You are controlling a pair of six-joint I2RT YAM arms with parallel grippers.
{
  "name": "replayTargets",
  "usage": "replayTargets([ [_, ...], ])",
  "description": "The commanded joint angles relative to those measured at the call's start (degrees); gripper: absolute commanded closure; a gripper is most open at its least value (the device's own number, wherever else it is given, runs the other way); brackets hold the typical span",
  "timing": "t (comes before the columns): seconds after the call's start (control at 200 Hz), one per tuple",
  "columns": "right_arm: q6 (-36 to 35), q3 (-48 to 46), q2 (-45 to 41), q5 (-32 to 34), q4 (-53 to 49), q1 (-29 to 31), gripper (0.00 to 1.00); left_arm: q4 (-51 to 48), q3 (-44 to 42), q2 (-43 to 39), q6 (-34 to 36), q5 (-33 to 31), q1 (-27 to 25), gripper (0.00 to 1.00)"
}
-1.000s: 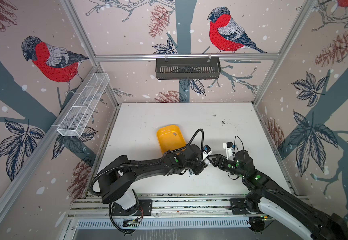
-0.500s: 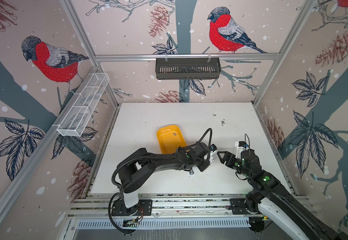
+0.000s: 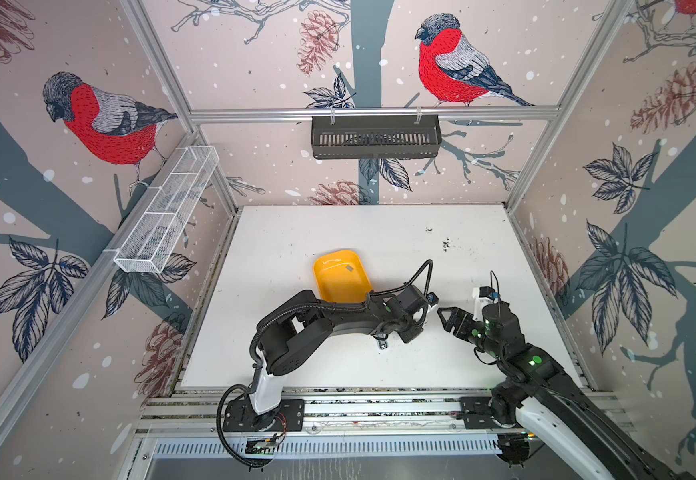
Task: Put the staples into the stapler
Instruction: 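Lift the left gripper off the white stapler while the right gripper opens and draws back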
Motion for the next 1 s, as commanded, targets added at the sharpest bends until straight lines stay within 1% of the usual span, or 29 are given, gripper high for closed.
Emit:
replayTargets([
  [0.0, -0.9, -0.1, -0.3, -0.7, 0.3, -0.1, 0.19, -1.2, 0.5, 0.6, 0.7, 0.4, 0.0, 0.93],
  [0.085, -1.2, -0.3, -0.6, -1.7, 0.4, 0.0, 0.19, -1.1, 0.5, 0.6, 0.6, 0.3, 0.0, 0.86],
  [0.145, -1.4, -0.4, -0.8, -2.5, 0.4, -0.1, 0.19, -1.1, 0.4, 0.3, 0.4, 0.2, 0.0, 0.77],
  [0.175, -1.5, -0.4, -1.0, -2.7, 0.4, -0.1, 0.19, -1.1, 0.4, 0.2, 0.3, 0.2, 0.0, 0.74],
  [0.295, -2.0, -0.4, -1.4, -3.3, 0.4, 0.1, 0.19, -1.1, -0.1, -1.5, -0.3, 0.0, 0.0, 0.65],
  [0.355, -2.2, -0.5, -1.7, -3.5, 0.5, 0.5, 0.18, -0.4, -0.7, -3.0, -0.6, 0.2, 0.0, 0.59],
  [0.475, -2.1, -0.9, -2.0, -3.3, 0.8, 1.7, 0.19, 0.6, -1.9, -5.9, -1.2, 0.7, 0.0, 0.58],
  [0.55, -2.2, -1.1, -2.1, -3.2, 1.6, 3.4, 0.19, 0.9, -2.8, -7.7, -1.9, 0.8, 0.0, 0.57],
  [0.63, -1.7, -1.3, -1.5, -1.6, 2.7, 6.4, 0.19, 2.1, -5.1, -10.8, -3.1, 1.2, 0.0, 0.57],
  [0.786, -0.4, -1.0, 1.5, 4.8, 6.0, 16.8, 0.19, 4.3, -10.6, -19.3, -7.5, -0.5, 0.4, 0.57],
  [0.896, -0.1, -0.5, 5.8, 8.7, 9.9, 24.6, 0.19, 4.8, -15.9, -26.3, -11.6, -3.0, 1.4, 0.57],
  [0.996, -0.6, 1.0, 11.2, 13.8, 12.4, 31.6, 0.19, 4.5, -21.4, -33.5, -15.1, -4.0, 3.7, 0.57],
])
